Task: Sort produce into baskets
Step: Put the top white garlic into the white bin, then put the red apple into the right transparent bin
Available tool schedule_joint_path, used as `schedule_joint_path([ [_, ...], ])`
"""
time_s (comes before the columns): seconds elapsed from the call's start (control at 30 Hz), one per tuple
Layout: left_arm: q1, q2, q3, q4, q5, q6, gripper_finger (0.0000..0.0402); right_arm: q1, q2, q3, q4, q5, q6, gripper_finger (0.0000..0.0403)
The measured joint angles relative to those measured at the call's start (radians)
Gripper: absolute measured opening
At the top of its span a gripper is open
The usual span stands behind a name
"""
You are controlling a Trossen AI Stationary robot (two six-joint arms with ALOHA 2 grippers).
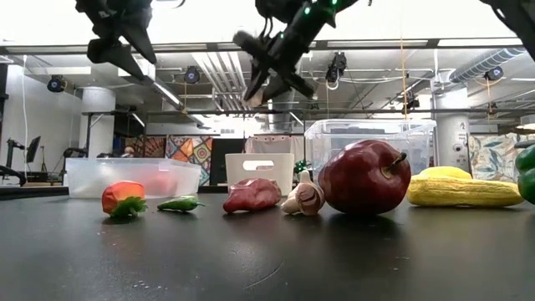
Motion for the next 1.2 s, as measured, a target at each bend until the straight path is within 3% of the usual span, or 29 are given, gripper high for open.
schedule_joint_path([
  [0.23, -0.062, -0.012, 0.0, 0.0, -0.001, -0.086, 0.0259, -0.083, 0.01, 0.007, -0.026, -0.015, -0.013, 0.0156],
  [0.5, -0.146, -0.003, 0.0, 0.001, -0.037, -0.187, 0.0259, -0.095, 0.011, 0.007, -0.045, -0.046, -0.054, 0.0215],
  [0.83, -0.278, -0.001, 0.0, 0.019, -0.112, -0.347, 0.0259, -0.096, -0.011, 0.011, -0.075, -0.133, -0.106, 0.0232],
  [1.2, -0.502, 0.05, 0.0, 0.02, -0.17, -0.571, 0.0259, -0.02, -0.161, 0.046, -0.461, -0.173, -0.226, 0.0233],
])
